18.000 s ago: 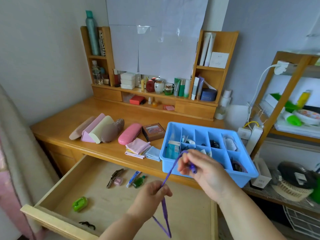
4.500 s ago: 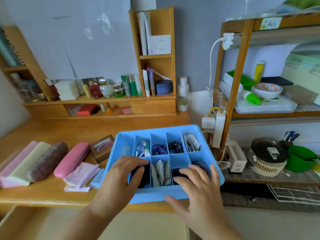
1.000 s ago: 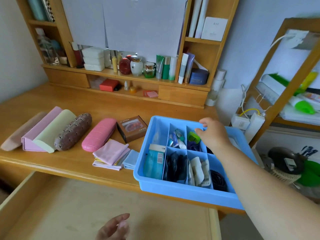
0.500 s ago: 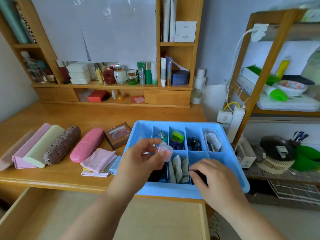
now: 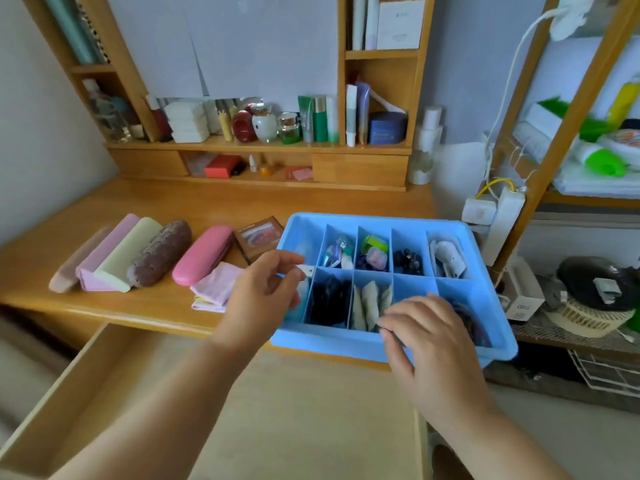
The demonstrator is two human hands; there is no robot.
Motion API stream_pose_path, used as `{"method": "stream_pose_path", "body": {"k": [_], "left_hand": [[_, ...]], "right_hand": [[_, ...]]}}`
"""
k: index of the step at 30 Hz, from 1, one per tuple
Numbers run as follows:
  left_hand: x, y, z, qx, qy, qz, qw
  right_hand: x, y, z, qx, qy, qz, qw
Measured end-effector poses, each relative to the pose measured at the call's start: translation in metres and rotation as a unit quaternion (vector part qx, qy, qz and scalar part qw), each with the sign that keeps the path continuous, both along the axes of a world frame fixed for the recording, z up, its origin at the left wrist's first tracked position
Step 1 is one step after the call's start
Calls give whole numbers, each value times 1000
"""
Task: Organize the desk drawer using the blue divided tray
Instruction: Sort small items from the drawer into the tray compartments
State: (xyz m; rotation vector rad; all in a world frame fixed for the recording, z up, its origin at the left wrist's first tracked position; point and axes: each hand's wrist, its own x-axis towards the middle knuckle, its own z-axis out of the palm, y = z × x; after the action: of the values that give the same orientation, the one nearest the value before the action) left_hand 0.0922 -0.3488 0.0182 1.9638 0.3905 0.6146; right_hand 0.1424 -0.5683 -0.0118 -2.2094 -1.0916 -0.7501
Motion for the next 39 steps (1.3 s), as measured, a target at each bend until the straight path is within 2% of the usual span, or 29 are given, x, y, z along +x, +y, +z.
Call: {"method": "stream_pose_path", "body": {"k": [3, 6, 7, 9, 10, 12, 15, 20, 24, 26, 30, 32, 36, 39], "left_hand": [[-73, 28, -15, 12, -35, 47, 998], [-138, 67, -31, 61, -32, 131, 989], [-154, 81, -40, 70, 2, 148, 986], [-178, 111, -65, 95, 134, 156, 974], [-186, 124, -81, 117, 228, 141, 956], [-198, 144, -112, 165, 412, 91, 892], [-209, 164, -148, 182, 574, 33, 798], [-203, 164, -166, 236, 663, -32, 710], [-196, 150, -170, 273, 675, -44, 684], [-188, 136, -160, 258, 651, -73, 710], [-158, 76, -138, 65, 512, -168, 840], [-142, 35, -124, 8, 423, -191, 886], [-117, -22, -108, 9, 286, -185, 940], [-106, -37, -102, -63, 233, -162, 957]], "right_hand": [[-43, 10, -25, -10, -27, 91, 995], [-80, 21, -63, -70, 3, 149, 986], [-87, 25, -75, -94, 19, 154, 983], [-96, 31, -96, -144, 71, 153, 975], [-99, 33, -105, -164, 111, 155, 968], [-104, 32, -119, -192, 194, 132, 953], [-110, 31, -130, -192, 258, 114, 940], [-108, 29, -117, -207, 306, 84, 926], [-107, 26, -114, -214, 310, 69, 924], [-109, 25, -114, -198, 390, 69, 897], [-114, 35, -102, -136, 495, 52, 856], [-116, 40, -97, -97, 552, 60, 826], [-109, 32, -79, -35, 617, 59, 784], [-99, 18, -59, 13, 625, 48, 779]]}}
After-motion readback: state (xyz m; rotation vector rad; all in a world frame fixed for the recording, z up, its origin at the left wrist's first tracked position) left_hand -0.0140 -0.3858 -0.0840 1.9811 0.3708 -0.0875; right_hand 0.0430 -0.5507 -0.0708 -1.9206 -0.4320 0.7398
